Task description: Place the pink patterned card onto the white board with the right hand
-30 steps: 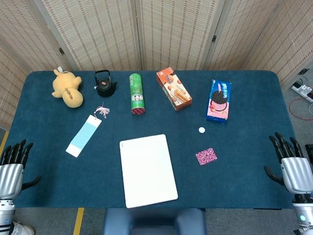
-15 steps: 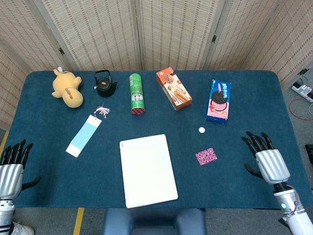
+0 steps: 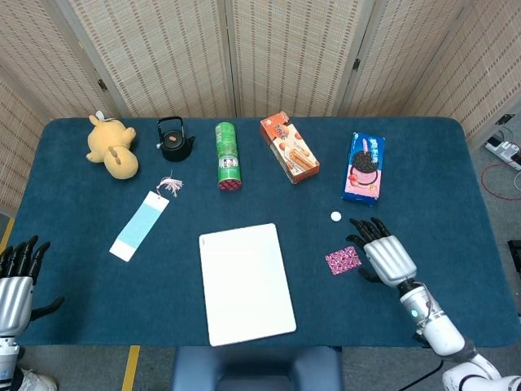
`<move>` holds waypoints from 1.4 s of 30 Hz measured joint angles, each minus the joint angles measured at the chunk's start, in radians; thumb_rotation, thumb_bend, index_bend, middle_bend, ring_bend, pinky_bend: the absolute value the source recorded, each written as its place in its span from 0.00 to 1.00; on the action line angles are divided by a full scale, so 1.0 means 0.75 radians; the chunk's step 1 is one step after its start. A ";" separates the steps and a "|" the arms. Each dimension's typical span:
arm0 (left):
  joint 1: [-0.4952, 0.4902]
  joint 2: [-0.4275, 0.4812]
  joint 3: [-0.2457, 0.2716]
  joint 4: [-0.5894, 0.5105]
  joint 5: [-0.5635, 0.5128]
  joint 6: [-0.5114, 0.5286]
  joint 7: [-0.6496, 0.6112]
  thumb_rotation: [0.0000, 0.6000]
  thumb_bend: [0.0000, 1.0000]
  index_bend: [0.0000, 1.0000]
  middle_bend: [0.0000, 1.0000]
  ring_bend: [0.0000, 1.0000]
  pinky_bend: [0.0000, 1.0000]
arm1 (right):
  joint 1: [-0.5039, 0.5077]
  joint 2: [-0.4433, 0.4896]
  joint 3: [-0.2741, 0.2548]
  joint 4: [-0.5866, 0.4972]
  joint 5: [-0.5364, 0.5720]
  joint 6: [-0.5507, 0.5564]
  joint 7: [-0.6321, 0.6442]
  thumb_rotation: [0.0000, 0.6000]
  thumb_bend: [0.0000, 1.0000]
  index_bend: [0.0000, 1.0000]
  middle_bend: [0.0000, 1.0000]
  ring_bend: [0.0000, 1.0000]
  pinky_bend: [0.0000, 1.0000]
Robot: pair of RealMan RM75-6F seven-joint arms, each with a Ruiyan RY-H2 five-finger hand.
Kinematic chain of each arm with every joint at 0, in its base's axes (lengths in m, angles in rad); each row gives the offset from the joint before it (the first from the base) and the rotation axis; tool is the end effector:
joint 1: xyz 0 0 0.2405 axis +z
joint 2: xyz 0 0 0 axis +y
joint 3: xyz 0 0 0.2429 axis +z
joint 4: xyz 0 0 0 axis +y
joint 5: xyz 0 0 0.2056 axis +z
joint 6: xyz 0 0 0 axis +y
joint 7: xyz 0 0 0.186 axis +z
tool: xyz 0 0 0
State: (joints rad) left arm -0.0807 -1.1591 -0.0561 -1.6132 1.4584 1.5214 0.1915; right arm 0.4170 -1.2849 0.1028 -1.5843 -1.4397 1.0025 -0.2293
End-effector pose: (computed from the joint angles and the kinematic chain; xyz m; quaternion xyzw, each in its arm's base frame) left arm -0.2984 0.2212 0.1547 -0.5999 -0.3426 -0.3462 0.6347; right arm -0.2265 -0.3037 0.0369 0.7557 -0.3617 0.3145 0.4463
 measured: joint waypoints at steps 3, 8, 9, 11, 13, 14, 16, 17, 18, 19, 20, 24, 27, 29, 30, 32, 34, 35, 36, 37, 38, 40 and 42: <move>0.003 0.000 0.002 0.003 -0.003 -0.002 -0.003 1.00 0.12 0.12 0.04 0.06 0.00 | 0.037 -0.036 -0.003 0.030 0.031 -0.055 -0.027 1.00 0.31 0.25 0.06 0.08 0.01; 0.005 -0.004 0.003 0.009 -0.006 -0.006 -0.006 1.00 0.12 0.11 0.04 0.06 0.00 | 0.072 -0.074 -0.015 0.065 0.089 -0.115 -0.067 1.00 0.31 0.25 0.06 0.08 0.01; 0.005 -0.005 0.004 0.010 -0.006 -0.007 -0.006 1.00 0.12 0.11 0.04 0.06 0.00 | 0.079 -0.080 -0.019 0.072 0.102 -0.126 -0.076 1.00 0.31 0.25 0.06 0.08 0.01; 0.005 -0.006 0.004 0.013 -0.007 -0.010 -0.006 1.00 0.12 0.11 0.04 0.06 0.00 | 0.087 -0.089 -0.025 0.083 0.120 -0.138 -0.089 1.00 0.31 0.25 0.06 0.09 0.01; 0.003 -0.006 0.004 0.014 -0.008 -0.016 -0.005 1.00 0.12 0.11 0.04 0.07 0.00 | 0.096 -0.101 -0.030 0.095 0.137 -0.148 -0.101 1.00 0.31 0.25 0.06 0.09 0.01; 0.003 -0.006 0.005 0.014 -0.009 -0.018 -0.005 1.00 0.12 0.11 0.04 0.07 0.00 | 0.099 -0.106 -0.031 0.100 0.144 -0.151 -0.103 1.00 0.31 0.25 0.06 0.09 0.01; 0.001 -0.007 0.004 0.015 -0.010 -0.021 -0.005 1.00 0.12 0.11 0.04 0.07 0.00 | 0.107 -0.117 -0.036 0.113 0.156 -0.158 -0.106 1.00 0.31 0.25 0.06 0.09 0.01; 0.001 -0.008 0.004 0.015 -0.011 -0.022 -0.005 1.00 0.12 0.11 0.04 0.07 0.00 | 0.110 -0.121 -0.037 0.118 0.160 -0.161 -0.106 1.00 0.31 0.25 0.06 0.09 0.01; 0.000 -0.008 0.004 0.015 -0.011 -0.024 -0.005 1.00 0.12 0.11 0.04 0.07 0.00 | 0.113 -0.126 -0.041 0.125 0.164 -0.165 -0.107 1.00 0.31 0.25 0.06 0.09 0.01; -0.001 -0.008 0.003 0.016 -0.012 -0.026 -0.004 1.00 0.12 0.10 0.04 0.07 0.00 | 0.116 -0.129 -0.044 0.130 0.167 -0.168 -0.109 1.00 0.31 0.25 0.06 0.09 0.01; -0.001 -0.008 0.003 0.017 -0.012 -0.026 -0.004 1.00 0.12 0.10 0.04 0.07 0.00 | 0.119 -0.132 -0.046 0.136 0.170 -0.172 -0.111 1.00 0.31 0.25 0.06 0.09 0.01; 0.000 -0.009 0.002 0.021 -0.018 -0.029 -0.007 1.00 0.12 0.10 0.04 0.07 0.00 | 0.132 -0.144 -0.052 0.161 0.197 -0.185 -0.124 1.00 0.31 0.25 0.06 0.09 0.01; 0.000 -0.011 0.003 0.024 -0.021 -0.034 -0.008 1.00 0.12 0.10 0.04 0.07 0.00 | 0.144 -0.155 -0.054 0.179 0.217 -0.199 -0.130 1.00 0.31 0.25 0.07 0.09 0.01; 0.001 -0.011 0.004 0.025 -0.024 -0.036 -0.009 1.00 0.12 0.10 0.04 0.07 0.00 | 0.152 -0.161 -0.056 0.190 0.226 -0.207 -0.136 1.00 0.31 0.25 0.07 0.09 0.01; 0.001 -0.011 0.003 0.026 -0.024 -0.036 -0.010 1.00 0.12 0.10 0.04 0.07 0.00 | 0.156 -0.167 -0.058 0.198 0.231 -0.211 -0.141 1.00 0.31 0.25 0.07 0.09 0.01; 0.003 -0.011 0.003 0.028 -0.025 -0.034 -0.012 1.00 0.12 0.10 0.04 0.07 0.00 | 0.162 -0.174 -0.059 0.209 0.240 -0.214 -0.147 1.00 0.31 0.25 0.07 0.09 0.01; 0.004 -0.012 0.004 0.030 -0.027 -0.035 -0.016 1.00 0.12 0.10 0.04 0.07 0.00 | 0.167 -0.182 -0.061 0.221 0.250 -0.216 -0.151 1.00 0.31 0.25 0.07 0.09 0.01; 0.005 -0.012 0.004 0.031 -0.028 -0.036 -0.016 1.00 0.12 0.10 0.04 0.07 0.00 | 0.169 -0.185 -0.061 0.226 0.254 -0.217 -0.152 1.00 0.31 0.25 0.07 0.09 0.01; 0.005 -0.012 0.004 0.032 -0.029 -0.037 -0.016 1.00 0.12 0.10 0.04 0.07 0.00 | 0.172 -0.188 -0.062 0.231 0.258 -0.219 -0.152 1.00 0.31 0.26 0.07 0.09 0.01; 0.005 -0.012 0.004 0.032 -0.030 -0.038 -0.017 1.00 0.12 0.10 0.04 0.07 0.00 | 0.174 -0.191 -0.063 0.234 0.262 -0.222 -0.153 1.00 0.31 0.26 0.07 0.09 0.01; 0.005 -0.012 0.004 0.033 -0.030 -0.038 -0.018 1.00 0.12 0.10 0.04 0.07 0.00 | 0.177 -0.193 -0.065 0.238 0.265 -0.224 -0.154 1.00 0.31 0.26 0.07 0.09 0.01; 0.006 -0.013 0.004 0.034 -0.031 -0.038 -0.020 1.00 0.12 0.10 0.04 0.07 0.00 | 0.181 -0.197 -0.069 0.243 0.274 -0.229 -0.160 1.00 0.31 0.27 0.07 0.09 0.01; 0.006 -0.013 0.003 0.036 -0.032 -0.038 -0.020 1.00 0.12 0.10 0.04 0.07 0.00 | 0.184 -0.199 -0.071 0.246 0.283 -0.231 -0.163 1.00 0.31 0.28 0.07 0.09 0.01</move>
State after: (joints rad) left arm -0.0760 -1.1687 -0.0536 -1.5863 1.4345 1.4929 0.1762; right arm 0.5546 -1.4339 0.0495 -1.3998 -1.2271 0.8296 -0.3512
